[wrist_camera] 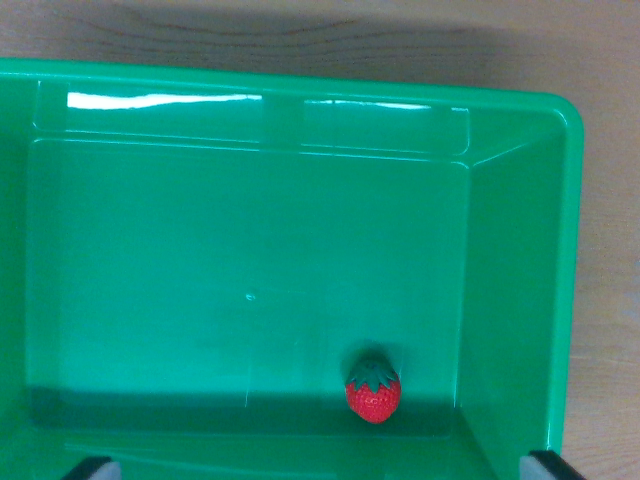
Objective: Pick fruit
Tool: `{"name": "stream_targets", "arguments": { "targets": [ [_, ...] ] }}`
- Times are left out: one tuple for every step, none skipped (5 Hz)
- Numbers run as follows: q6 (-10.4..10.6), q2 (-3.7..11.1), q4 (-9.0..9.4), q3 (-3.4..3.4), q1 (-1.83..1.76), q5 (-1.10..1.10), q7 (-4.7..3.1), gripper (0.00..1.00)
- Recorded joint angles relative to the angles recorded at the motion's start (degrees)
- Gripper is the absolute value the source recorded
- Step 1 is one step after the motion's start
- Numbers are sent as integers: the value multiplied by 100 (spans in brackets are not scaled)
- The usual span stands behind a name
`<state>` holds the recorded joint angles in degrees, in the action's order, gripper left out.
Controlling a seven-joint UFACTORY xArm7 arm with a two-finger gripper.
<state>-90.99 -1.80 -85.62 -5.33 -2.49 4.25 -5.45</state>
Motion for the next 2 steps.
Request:
{"name": "stream_targets", "arguments": {
  "targets": [
    [0, 0, 0, 0, 0, 0, 0, 0],
    [208, 46, 174, -22, 20, 4, -35, 0]
  ]
}}
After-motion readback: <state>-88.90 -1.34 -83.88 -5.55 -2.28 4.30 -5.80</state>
